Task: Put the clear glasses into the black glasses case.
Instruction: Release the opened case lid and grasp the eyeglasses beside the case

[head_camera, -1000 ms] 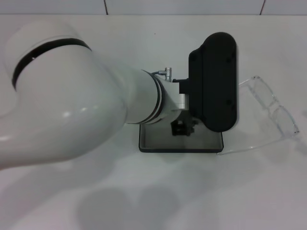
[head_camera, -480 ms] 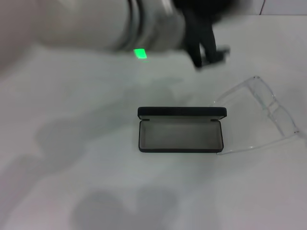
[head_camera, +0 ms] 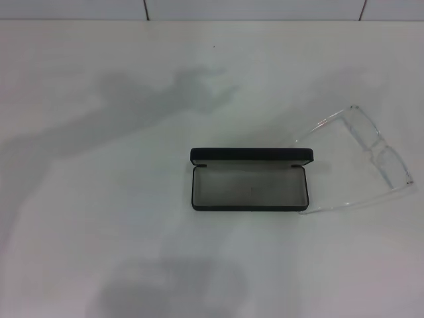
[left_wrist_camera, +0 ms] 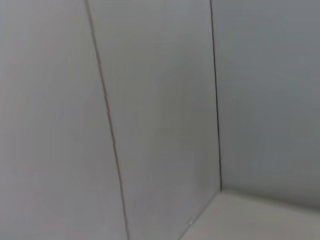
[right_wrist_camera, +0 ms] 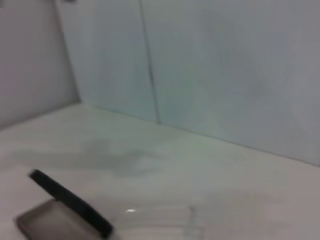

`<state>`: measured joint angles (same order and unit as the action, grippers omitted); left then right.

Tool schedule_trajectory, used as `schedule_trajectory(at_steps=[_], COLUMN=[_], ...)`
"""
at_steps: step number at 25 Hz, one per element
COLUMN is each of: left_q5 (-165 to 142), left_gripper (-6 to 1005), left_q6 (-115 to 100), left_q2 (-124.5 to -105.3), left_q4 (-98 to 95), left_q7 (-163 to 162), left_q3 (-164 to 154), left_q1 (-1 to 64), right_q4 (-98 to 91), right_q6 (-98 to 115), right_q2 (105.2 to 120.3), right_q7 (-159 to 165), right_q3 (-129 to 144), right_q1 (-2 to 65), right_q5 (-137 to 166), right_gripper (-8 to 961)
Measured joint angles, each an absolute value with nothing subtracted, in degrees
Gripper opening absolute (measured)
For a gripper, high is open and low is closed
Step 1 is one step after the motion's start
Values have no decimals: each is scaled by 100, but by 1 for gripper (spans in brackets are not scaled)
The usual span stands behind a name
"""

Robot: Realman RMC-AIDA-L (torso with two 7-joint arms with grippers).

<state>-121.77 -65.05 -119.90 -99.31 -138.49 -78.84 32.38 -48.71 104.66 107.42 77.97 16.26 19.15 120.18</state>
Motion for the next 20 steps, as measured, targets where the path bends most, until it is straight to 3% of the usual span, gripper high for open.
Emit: schedule_trajectory(at_steps=[6, 12, 20], left_q5=[-10672, -10152, -9806], left_gripper=[527, 524, 518], left_q6=[-6507, -6859, -7988], left_q2=[-11985, -11962, -11938], left_q4=[-9357, -8914, -8162], left_q7=[-13186, -12477, -11563], left_q3=[-7270, -7096, -6641], left_q1=[2994, 2807, 2846], right_q4=[-5105, -6276, -6789], right_q6=[10132, 9996, 10254], right_q2=[10696, 10746, 10781], right_q7=[8420, 10694, 12719], right_q3=[1766, 2808, 3835], right_q1=[2258, 2529, 3464], right_q5=[12297, 12674, 13155], right_gripper=[750, 751, 751])
